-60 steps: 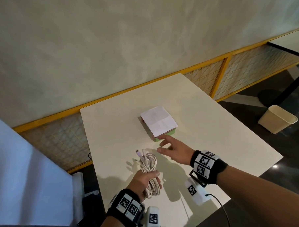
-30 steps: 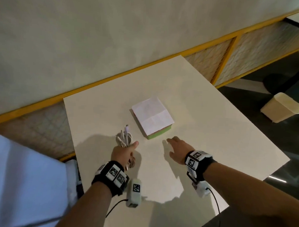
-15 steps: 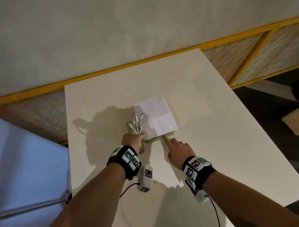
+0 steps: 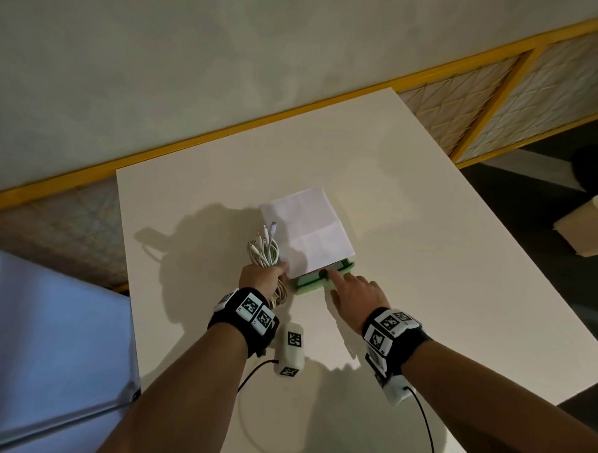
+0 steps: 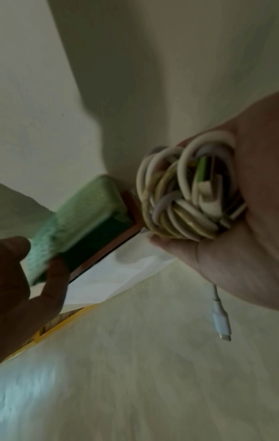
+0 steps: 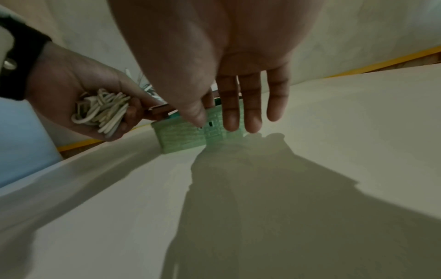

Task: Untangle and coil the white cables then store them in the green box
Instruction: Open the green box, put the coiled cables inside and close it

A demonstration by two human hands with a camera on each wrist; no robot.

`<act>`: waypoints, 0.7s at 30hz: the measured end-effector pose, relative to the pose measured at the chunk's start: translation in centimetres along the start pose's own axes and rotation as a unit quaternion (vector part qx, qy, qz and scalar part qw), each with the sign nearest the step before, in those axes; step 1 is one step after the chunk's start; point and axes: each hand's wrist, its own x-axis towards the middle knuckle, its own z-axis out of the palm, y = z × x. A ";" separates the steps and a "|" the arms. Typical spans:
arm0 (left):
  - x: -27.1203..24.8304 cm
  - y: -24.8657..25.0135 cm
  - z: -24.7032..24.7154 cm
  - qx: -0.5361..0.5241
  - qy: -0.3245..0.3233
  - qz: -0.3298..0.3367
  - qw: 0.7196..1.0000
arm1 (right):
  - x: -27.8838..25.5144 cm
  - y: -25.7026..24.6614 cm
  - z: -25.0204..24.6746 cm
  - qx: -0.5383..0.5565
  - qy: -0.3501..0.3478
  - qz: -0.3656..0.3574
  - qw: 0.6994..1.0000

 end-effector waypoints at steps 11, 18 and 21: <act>-0.4 -0.1 -0.4 -0.017 -0.012 0.002 1.000 | -6.1 2.0 2.3 0.033 0.023 -0.002 0.999; -0.2 -0.1 -0.6 -0.022 -0.031 0.004 0.999 | -6.3 1.5 2.3 0.033 0.036 0.001 0.999; -0.3 -0.1 -0.6 -0.015 -0.041 0.009 0.999 | -6.4 1.5 2.5 0.007 0.073 0.002 0.997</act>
